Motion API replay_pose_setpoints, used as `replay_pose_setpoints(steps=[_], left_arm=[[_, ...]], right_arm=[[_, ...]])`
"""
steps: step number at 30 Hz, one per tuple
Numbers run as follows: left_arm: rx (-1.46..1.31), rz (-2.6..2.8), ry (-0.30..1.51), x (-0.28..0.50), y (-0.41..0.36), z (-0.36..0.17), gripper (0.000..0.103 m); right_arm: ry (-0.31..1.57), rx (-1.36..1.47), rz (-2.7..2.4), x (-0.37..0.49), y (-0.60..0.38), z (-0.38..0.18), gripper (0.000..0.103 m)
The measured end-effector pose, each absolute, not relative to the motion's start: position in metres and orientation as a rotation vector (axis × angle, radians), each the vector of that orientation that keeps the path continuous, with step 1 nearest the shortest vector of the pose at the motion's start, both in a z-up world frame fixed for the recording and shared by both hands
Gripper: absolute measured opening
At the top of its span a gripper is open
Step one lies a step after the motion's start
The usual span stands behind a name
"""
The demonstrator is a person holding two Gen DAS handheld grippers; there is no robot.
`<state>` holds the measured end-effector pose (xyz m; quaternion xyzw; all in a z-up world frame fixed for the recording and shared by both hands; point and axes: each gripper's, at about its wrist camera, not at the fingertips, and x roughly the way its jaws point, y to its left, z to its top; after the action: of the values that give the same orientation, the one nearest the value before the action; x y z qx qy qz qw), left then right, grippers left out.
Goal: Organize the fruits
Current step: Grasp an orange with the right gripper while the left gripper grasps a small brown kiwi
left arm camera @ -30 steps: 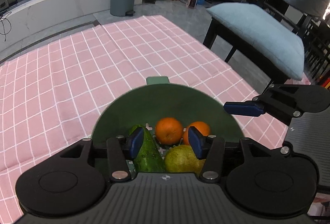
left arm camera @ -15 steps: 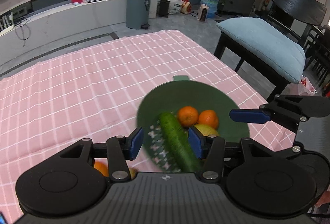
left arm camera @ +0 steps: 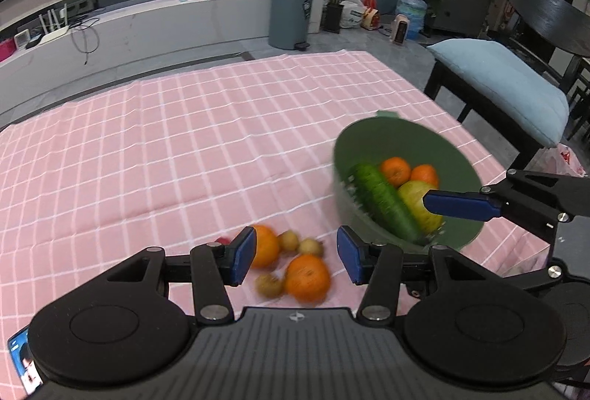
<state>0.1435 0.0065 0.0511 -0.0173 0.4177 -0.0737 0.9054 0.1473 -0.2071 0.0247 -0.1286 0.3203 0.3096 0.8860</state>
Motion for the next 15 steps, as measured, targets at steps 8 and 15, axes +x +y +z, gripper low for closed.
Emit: replay_pose_setpoints(steps=[8, 15], left_arm=[[-0.091, -0.134, 0.901, 0.125, 0.044, 0.030, 0.059], [-0.138, -0.132, 0.924, 0.122, 0.062, 0.008, 0.059]], right_arm=[[0.681, -0.363, 0.720, 0.134, -0.178, 0.006, 0.045], [0.683, -0.513, 0.767, 0.139, -0.157, -0.017, 0.042]])
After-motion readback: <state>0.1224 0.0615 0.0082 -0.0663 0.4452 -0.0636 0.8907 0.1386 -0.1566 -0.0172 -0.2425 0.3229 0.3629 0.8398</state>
